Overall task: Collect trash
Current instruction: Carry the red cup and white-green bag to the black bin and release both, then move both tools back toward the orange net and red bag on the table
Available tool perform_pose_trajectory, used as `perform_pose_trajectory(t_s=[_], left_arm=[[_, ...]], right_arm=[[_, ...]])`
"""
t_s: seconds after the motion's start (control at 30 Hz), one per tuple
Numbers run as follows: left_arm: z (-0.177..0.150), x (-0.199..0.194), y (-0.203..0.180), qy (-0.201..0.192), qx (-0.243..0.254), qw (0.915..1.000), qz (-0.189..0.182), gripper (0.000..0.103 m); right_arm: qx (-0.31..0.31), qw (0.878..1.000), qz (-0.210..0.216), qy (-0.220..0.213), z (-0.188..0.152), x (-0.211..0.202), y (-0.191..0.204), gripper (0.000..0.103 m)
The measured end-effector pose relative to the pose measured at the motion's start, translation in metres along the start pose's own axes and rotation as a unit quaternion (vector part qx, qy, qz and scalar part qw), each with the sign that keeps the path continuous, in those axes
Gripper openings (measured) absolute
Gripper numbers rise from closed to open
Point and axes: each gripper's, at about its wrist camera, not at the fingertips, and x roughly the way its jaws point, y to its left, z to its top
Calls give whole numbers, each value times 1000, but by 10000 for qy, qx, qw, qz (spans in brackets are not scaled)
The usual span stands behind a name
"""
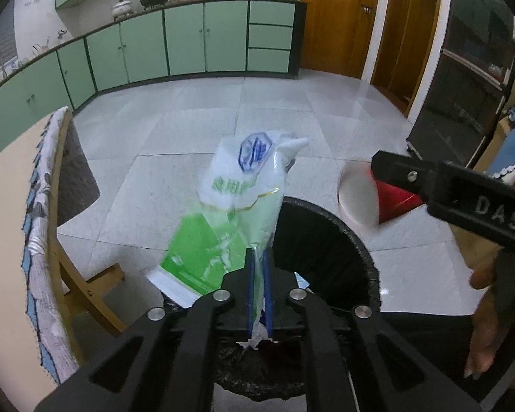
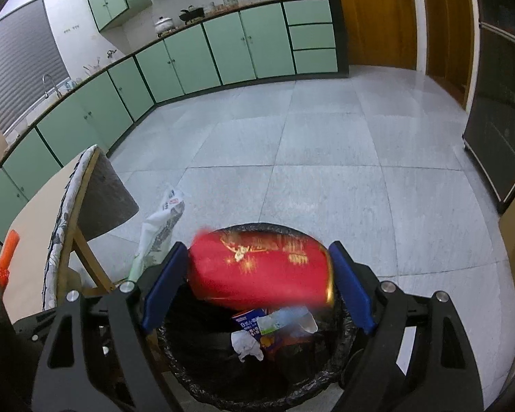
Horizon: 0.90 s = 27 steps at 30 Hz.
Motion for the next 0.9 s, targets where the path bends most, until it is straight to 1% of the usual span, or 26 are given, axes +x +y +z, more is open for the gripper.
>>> perform_pose_trajectory(t_s=[0.07, 0.2, 0.3, 0.37, 0.43, 0.53, 0.6, 0.67, 0.73, 0.9], left_arm=[[2, 1, -3, -7, 55, 10000, -1, 6], [3, 4, -4, 23, 50, 10000, 32, 10], [1, 3, -5, 10, 47, 10000, 35, 11], [0, -1, -6, -23, 43, 10000, 39, 15], [0, -10, -4, -125, 53, 9999, 106, 18], [-2, -23, 1, -258, 0, 9995, 175, 20], [-1, -39, 7, -416, -38, 9988, 257, 22], [1, -55, 15, -560, -90, 9977, 372, 30], [2, -73, 25, -729, -209, 9960, 479, 34], [4, -108, 54, -1000, -460, 9914, 703, 37]], right_arm=[[7, 10000, 10, -11, 1, 0, -1, 81], [43, 9998, -15, -200, 6, -9, -3, 81], [-70, 9996, -71, -274, 7, -13, 0, 81], [-149, 9994, -94, -294, 7, -16, 3, 81], [-206, 9991, -87, -347, 9, -21, 6, 81], [-312, 9987, -98, -400, 10, -30, 13, 81], [-366, 9983, -62, -454, 10, -39, 20, 81], [-486, 9973, -45, -546, 11, -49, 29, 81], [-604, 9964, -35, -601, 12, -58, 39, 81], [-798, 9942, 81, -713, 11, -74, 61, 81]])
